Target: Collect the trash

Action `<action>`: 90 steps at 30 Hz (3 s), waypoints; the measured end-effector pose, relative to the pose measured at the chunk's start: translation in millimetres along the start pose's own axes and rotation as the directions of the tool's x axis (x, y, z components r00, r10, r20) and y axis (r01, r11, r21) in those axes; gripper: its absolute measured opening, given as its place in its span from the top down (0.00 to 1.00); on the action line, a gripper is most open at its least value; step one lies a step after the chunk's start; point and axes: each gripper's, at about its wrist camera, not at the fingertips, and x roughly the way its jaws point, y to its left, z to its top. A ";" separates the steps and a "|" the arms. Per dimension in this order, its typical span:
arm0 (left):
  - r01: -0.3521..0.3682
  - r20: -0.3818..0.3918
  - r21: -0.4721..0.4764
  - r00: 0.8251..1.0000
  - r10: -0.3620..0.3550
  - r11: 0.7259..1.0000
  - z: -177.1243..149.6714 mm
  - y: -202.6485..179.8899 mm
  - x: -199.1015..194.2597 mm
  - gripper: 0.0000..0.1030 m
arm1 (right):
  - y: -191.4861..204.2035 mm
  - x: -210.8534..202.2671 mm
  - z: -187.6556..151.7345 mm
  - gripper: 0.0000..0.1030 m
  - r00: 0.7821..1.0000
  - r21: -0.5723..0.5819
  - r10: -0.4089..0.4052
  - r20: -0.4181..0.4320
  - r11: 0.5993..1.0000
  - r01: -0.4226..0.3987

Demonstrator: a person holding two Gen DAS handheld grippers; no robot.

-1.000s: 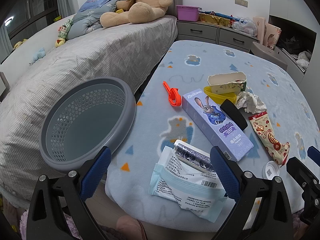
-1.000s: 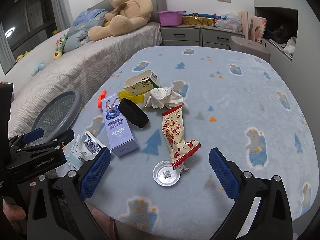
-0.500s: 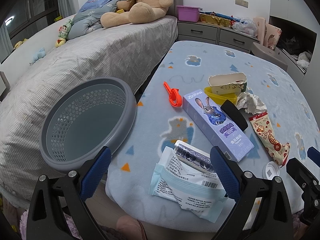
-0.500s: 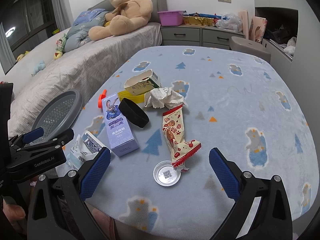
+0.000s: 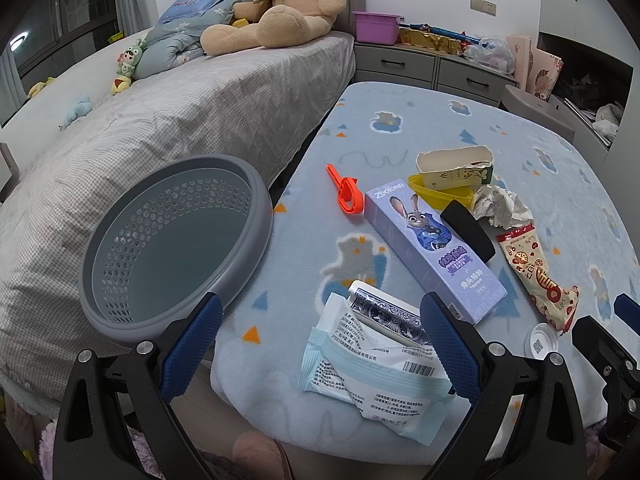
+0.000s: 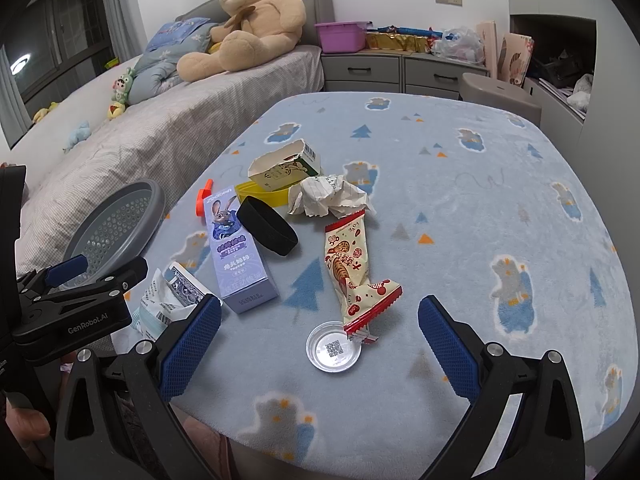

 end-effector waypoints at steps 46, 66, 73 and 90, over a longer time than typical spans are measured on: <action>-0.005 -0.033 -0.060 0.999 0.003 0.998 -41.2 27.6 -2.0 0.08 | -7.6 45.0 -38.2 0.43 0.987 -0.021 -0.064 -0.147 0.998 0.062; 0.036 -0.091 -0.082 0.995 -0.044 0.996 -55.5 21.4 -2.4 0.08 | 1.4 36.8 -47.7 0.62 0.989 -0.047 -0.040 -0.145 0.998 0.033; 0.040 -0.126 -0.118 0.990 -0.055 0.992 -61.3 14.1 -4.4 0.08 | -2.5 21.7 -61.2 0.62 0.989 -0.030 -0.007 -0.150 1.000 0.002; 0.051 -0.243 -0.338 0.960 -0.140 0.940 -21.2 16.2 21.0 0.08 | -35.3 -3.2 -58.0 0.62 0.994 0.072 0.067 -0.084 0.996 -0.061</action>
